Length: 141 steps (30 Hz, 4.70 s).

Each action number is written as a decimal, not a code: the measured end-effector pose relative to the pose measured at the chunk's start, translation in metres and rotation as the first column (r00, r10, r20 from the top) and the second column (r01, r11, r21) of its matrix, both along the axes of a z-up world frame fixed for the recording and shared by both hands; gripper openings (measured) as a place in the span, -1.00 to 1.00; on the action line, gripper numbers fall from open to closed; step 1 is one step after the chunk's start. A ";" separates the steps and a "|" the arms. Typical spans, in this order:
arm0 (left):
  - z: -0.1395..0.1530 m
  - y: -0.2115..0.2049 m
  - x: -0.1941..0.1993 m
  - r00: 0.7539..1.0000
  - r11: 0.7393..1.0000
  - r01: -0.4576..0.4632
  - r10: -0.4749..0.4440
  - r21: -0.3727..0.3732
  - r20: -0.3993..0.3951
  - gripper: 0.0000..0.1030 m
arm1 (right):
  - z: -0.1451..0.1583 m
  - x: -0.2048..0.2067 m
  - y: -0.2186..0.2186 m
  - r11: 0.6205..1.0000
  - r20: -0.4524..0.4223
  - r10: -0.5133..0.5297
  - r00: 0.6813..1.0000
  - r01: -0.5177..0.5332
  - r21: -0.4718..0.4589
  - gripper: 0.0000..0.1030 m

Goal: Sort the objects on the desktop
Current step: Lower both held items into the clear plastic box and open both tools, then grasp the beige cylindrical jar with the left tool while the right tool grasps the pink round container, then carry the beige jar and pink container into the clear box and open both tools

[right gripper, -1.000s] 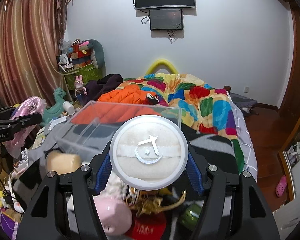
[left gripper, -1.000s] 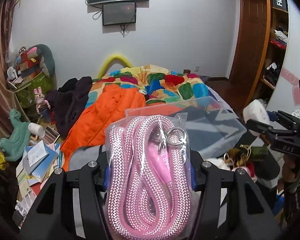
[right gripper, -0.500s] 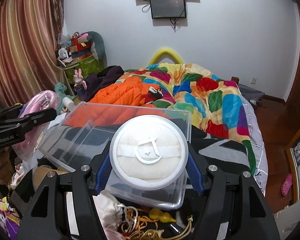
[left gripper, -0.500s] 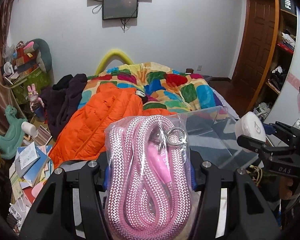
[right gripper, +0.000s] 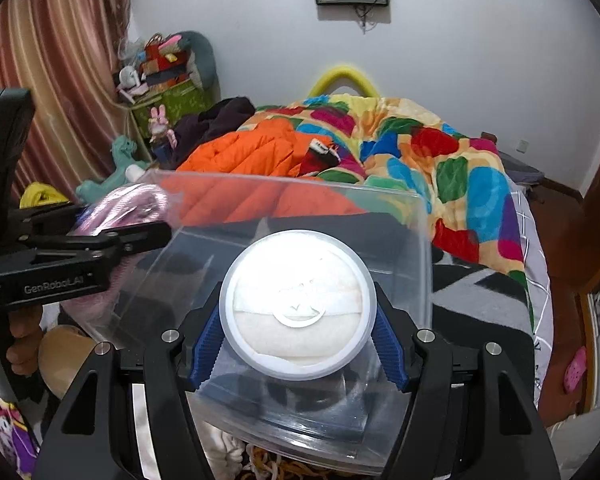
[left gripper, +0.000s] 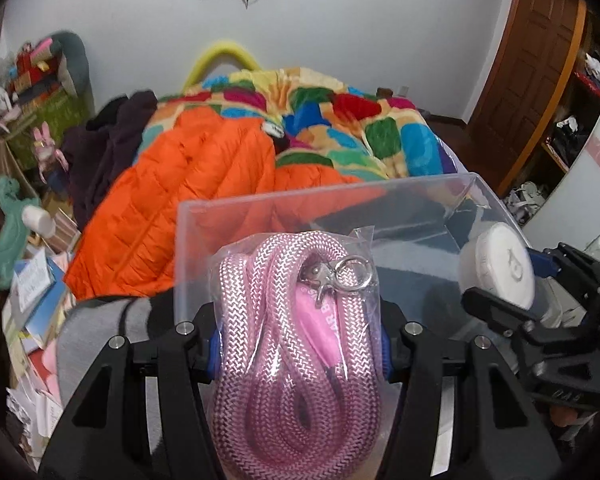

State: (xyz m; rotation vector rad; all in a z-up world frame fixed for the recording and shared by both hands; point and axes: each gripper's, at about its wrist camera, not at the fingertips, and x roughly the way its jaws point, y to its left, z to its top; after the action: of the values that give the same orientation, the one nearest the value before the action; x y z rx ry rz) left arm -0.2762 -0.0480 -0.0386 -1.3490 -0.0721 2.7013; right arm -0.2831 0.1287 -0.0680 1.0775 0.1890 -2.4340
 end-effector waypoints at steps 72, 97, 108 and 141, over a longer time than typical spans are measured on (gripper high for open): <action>-0.016 -0.002 0.117 0.991 0.994 0.061 -0.071 0.087 0.114 0.71 | -0.028 0.157 0.022 0.999 -0.103 0.018 0.994 -0.013 0.047 0.57; -0.044 -0.010 0.117 0.996 0.992 -0.038 0.028 0.117 0.081 0.93 | -0.034 0.150 0.030 0.999 -0.077 -0.031 0.997 0.028 -0.034 0.35; -0.030 -0.011 0.150 0.998 0.999 -0.005 0.002 -0.044 -0.057 0.33 | -0.030 0.153 0.030 1.000 -0.105 -0.016 0.994 0.013 -0.024 0.19; 0.044 -0.024 0.175 0.955 0.996 -0.029 0.054 0.088 -0.292 0.29 | 0.035 0.125 0.049 0.992 -0.200 -0.042 0.979 0.017 -0.126 0.19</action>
State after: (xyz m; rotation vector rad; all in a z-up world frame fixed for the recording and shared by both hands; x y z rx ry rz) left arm -0.1016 -0.0719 0.0057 -0.9199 -0.1835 2.8659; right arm -0.1585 0.1781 -0.0333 0.7844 0.0861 -2.5441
